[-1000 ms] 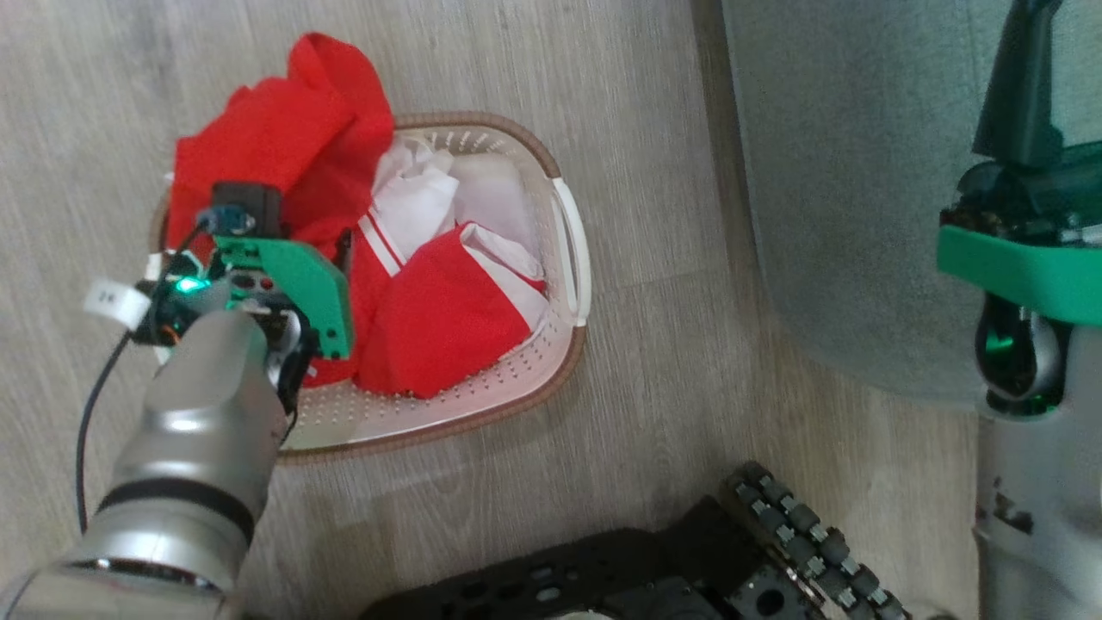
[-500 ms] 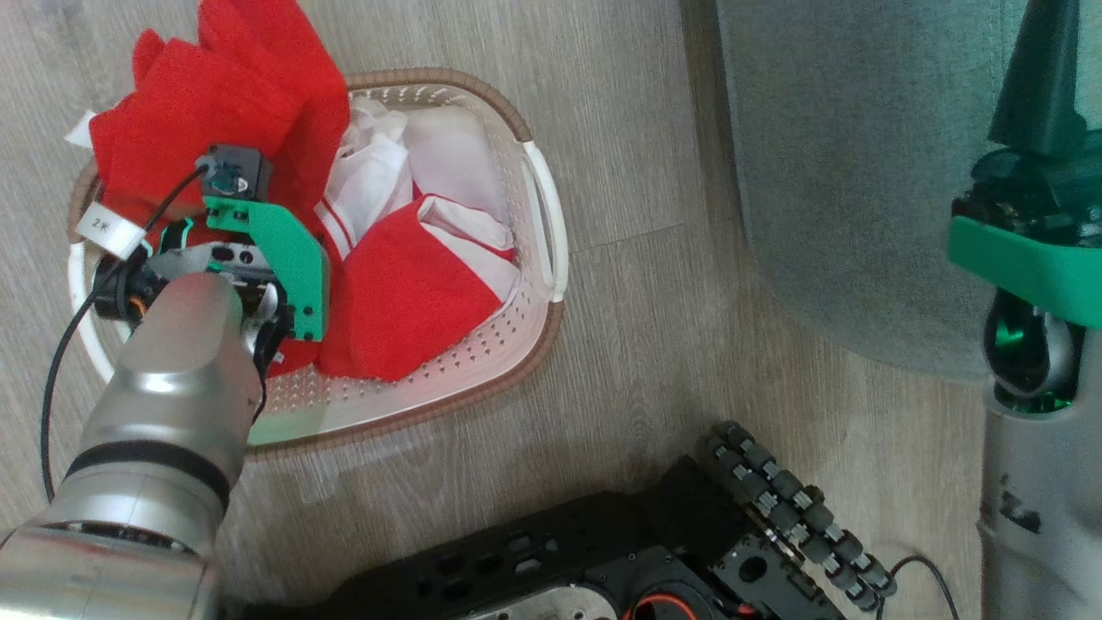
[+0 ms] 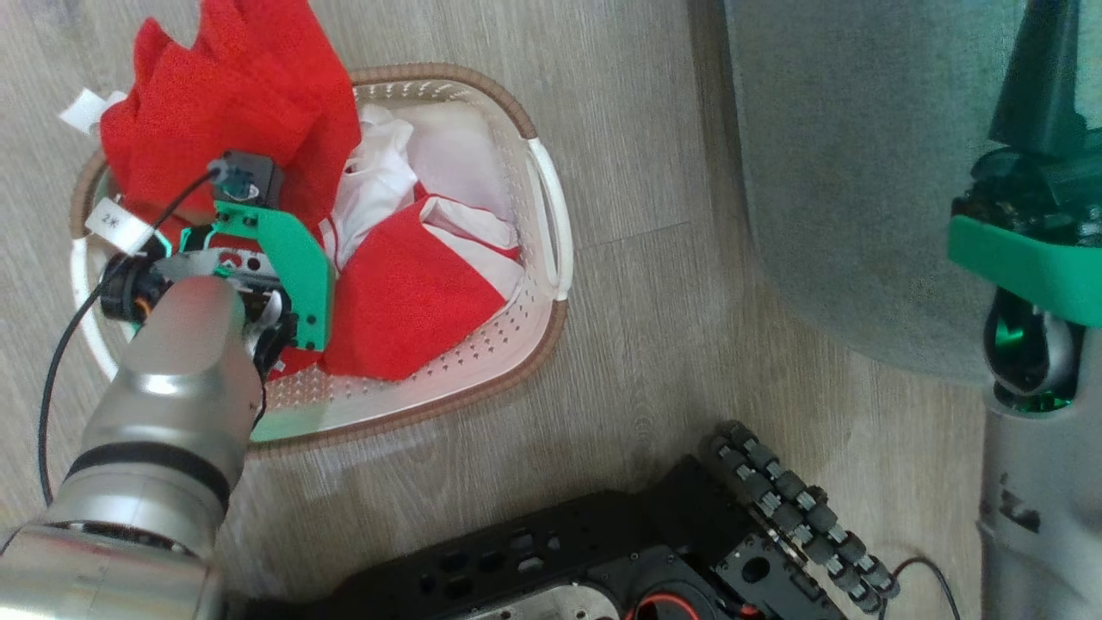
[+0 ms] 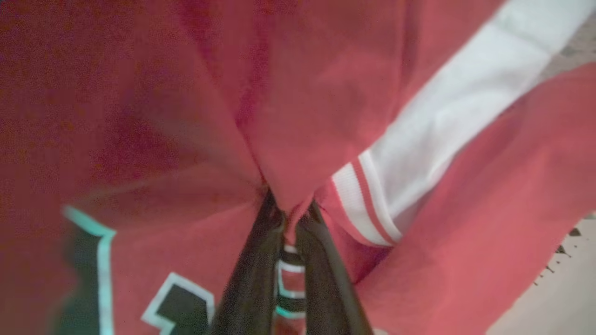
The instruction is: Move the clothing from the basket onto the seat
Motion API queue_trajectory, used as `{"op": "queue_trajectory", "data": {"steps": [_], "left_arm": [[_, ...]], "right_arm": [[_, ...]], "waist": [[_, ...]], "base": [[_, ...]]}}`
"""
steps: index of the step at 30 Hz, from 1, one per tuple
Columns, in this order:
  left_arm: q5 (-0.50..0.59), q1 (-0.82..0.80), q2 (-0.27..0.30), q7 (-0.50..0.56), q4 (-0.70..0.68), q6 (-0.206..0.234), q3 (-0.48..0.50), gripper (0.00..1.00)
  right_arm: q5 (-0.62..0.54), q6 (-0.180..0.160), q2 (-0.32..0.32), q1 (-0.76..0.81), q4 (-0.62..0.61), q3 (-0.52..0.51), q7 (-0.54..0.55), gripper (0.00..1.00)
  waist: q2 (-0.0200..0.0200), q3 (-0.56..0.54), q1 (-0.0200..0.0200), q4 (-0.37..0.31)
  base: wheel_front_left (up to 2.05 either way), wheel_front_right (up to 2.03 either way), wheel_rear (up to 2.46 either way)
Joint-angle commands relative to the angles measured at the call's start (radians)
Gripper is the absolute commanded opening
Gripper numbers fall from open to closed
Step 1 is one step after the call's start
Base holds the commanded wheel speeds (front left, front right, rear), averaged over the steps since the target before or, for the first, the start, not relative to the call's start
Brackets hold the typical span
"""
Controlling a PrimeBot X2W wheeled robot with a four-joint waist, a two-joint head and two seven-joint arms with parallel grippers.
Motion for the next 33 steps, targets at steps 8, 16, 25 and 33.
{"op": "queue_trajectory", "data": {"steps": [8,16,25,33], "left_arm": [[-0.021,0.042,0.009,-0.075,-0.002,-0.016,-0.007,0.0],[-0.068,0.089,-0.037,-0.129,-0.008,-0.023,-0.03,0.0],[-0.185,0.161,-0.069,-0.193,-0.111,-0.024,-0.111,0.0],[-0.29,0.25,-0.067,-0.276,-0.213,-0.024,-0.201,0.0]], "right_arm": [[0.002,0.0,-0.009,0.003,-0.012,0.025,-0.006,1.0],[-0.014,0.0,-0.009,0.022,0.018,0.032,-0.006,1.0],[-0.031,0.0,-0.009,0.068,0.056,0.033,-0.006,1.0],[-0.042,0.0,-0.009,0.148,0.107,0.043,-0.006,1.0]], "waist": [[0.0,-0.072,-0.0001,0.019],[0.0,-0.194,-0.0001,0.05],[0.0,-0.346,-0.0001,0.092],[0.0,-0.529,-0.0001,0.14]], "base": [[0.0,0.0,0.0],[0.0,0.0,0.0],[0.0,0.0,0.0],[0.0,0.0,0.0]]}}
